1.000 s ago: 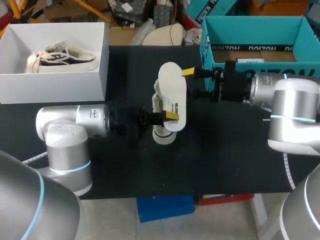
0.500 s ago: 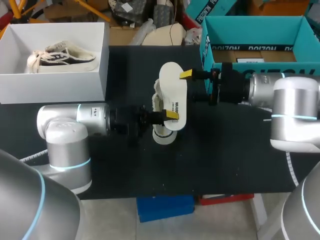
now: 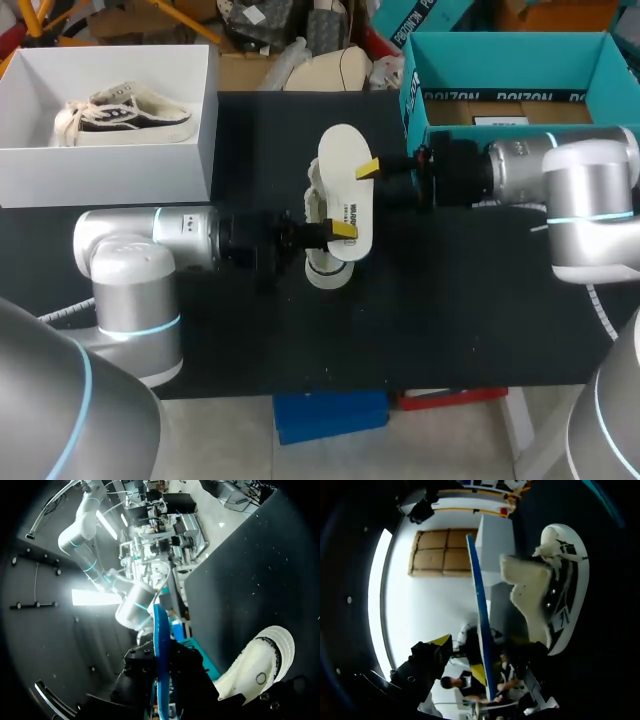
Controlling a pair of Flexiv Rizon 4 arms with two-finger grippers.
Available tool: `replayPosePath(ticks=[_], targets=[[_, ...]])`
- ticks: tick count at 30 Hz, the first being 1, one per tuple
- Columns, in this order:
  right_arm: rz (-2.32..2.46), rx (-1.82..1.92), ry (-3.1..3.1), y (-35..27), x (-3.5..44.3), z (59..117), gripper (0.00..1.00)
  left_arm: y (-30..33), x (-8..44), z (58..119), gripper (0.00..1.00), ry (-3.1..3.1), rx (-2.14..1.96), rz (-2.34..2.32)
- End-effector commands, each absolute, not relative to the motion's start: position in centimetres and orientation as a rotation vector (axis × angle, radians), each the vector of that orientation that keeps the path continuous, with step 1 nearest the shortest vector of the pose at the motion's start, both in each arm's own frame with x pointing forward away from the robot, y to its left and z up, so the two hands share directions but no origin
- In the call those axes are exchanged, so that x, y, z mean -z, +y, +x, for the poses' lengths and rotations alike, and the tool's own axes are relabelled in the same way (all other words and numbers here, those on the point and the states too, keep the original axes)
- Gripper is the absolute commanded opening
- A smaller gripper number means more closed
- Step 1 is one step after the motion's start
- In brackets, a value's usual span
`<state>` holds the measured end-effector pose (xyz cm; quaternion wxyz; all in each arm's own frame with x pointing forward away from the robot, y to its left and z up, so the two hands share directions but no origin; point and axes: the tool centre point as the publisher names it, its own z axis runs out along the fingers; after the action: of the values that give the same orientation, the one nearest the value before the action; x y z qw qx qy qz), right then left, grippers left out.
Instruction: Take the shoe out of the shoebox, open the shoe tongue, remove and reinsert the insole, then place the shoe into the shoebox
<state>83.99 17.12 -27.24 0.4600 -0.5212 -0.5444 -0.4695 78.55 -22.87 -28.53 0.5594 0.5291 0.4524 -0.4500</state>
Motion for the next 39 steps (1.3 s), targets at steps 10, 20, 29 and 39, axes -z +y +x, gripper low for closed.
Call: replayPosePath(ticks=[10,20,29,39], targets=[[-1.322,1.205,-1.409,18.2,28.7,84.6,0.38,-23.0,28.6,78.5,0.00,1.068,1.056,1.249],[-1.324,1.249,-1.458,18.5,28.8,85.1,0.00,-23.0,28.6,78.5,0.00,1.068,1.056,1.249],[-1.324,1.249,-1.458,18.5,28.8,85.1,0.00,-20.8,27.2,78.0,1.00,1.134,0.903,1.368],[-1.324,1.249,-1.458,18.5,28.8,85.1,0.00,-16.3,24.4,76.0,1.00,1.437,0.007,2.093]])
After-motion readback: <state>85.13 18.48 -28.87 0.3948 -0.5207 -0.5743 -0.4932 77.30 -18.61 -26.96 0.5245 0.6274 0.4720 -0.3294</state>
